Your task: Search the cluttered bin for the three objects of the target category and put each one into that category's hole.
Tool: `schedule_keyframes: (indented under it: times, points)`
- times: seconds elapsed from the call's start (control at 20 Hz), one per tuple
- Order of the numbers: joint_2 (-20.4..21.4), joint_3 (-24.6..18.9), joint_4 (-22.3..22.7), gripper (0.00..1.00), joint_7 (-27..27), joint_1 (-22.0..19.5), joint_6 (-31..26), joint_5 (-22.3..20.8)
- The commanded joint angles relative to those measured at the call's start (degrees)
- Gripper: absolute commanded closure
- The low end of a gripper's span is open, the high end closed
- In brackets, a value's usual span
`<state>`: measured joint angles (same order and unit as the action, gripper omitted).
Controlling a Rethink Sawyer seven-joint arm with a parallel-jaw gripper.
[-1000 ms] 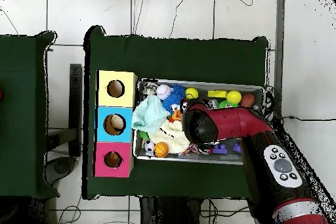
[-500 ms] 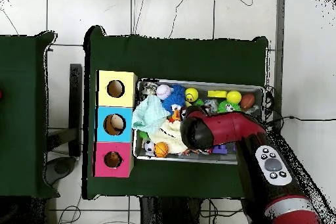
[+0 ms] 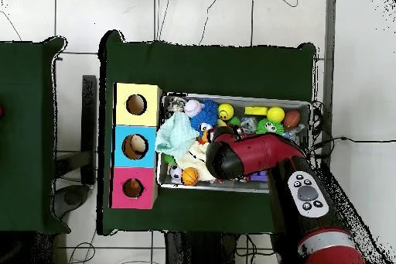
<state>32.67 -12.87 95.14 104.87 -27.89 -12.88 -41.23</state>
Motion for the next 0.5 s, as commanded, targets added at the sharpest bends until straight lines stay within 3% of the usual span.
schedule_keyframes:
  times: [0.05,0.2,0.5]
  points:
    - [-5.09,-2.20,3.19,0.00,5.46,-1.29,5.62,-0.10]
    - [-6.27,-0.64,2.54,0.00,6.64,0.25,7.97,-0.42]
    - [-8.55,-1.95,2.20,0.00,5.91,-1.02,11.66,-0.89]
